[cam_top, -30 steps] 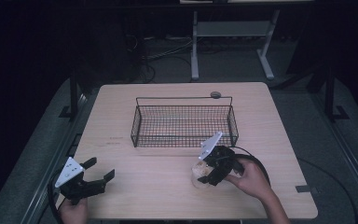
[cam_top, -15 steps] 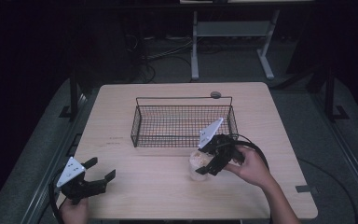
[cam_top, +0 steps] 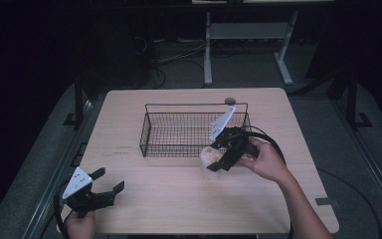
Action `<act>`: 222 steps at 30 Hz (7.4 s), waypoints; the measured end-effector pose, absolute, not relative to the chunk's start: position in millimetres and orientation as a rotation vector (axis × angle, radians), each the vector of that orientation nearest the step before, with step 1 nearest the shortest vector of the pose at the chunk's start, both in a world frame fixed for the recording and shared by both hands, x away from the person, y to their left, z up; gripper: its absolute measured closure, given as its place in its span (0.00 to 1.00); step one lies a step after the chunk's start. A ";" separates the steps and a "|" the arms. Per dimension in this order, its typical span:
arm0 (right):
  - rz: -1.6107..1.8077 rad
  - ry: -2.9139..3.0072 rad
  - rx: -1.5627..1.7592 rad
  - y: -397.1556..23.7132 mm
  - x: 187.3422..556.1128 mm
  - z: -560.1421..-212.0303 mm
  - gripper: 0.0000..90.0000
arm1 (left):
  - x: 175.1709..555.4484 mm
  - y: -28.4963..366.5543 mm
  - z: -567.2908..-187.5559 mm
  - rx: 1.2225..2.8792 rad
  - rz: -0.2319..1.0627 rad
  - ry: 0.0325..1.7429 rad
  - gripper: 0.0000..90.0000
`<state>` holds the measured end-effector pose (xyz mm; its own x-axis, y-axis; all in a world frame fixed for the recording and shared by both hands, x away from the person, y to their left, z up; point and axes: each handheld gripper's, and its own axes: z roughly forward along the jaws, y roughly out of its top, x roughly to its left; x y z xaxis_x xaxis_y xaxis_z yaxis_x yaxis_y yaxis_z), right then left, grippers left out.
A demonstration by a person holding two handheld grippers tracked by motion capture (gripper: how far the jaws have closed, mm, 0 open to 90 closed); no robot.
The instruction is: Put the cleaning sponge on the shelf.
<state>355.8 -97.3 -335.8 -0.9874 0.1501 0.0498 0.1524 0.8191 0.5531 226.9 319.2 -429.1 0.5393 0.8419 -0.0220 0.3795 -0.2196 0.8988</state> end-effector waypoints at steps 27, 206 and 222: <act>-0.956 -2.986 -0.361 -94.6 417.6 -302.9 0.31 | 226.0 323.7 -428.3 1.797 0.605 1.013 0.15; -0.734 -2.993 -0.611 -115.0 429.1 -354.9 0.16 | 229.8 321.5 -429.6 1.816 0.598 0.999 0.15; -0.731 -3.012 -0.569 -114.0 403.3 -360.4 0.16 | 229.8 321.1 -430.1 1.819 0.596 1.003 0.15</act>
<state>403.3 -114.0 -360.4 -0.9348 0.3471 0.0751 0.3429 0.8273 0.4449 229.8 321.1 -430.1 0.5461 0.8374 -0.0241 0.3786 -0.2211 0.8988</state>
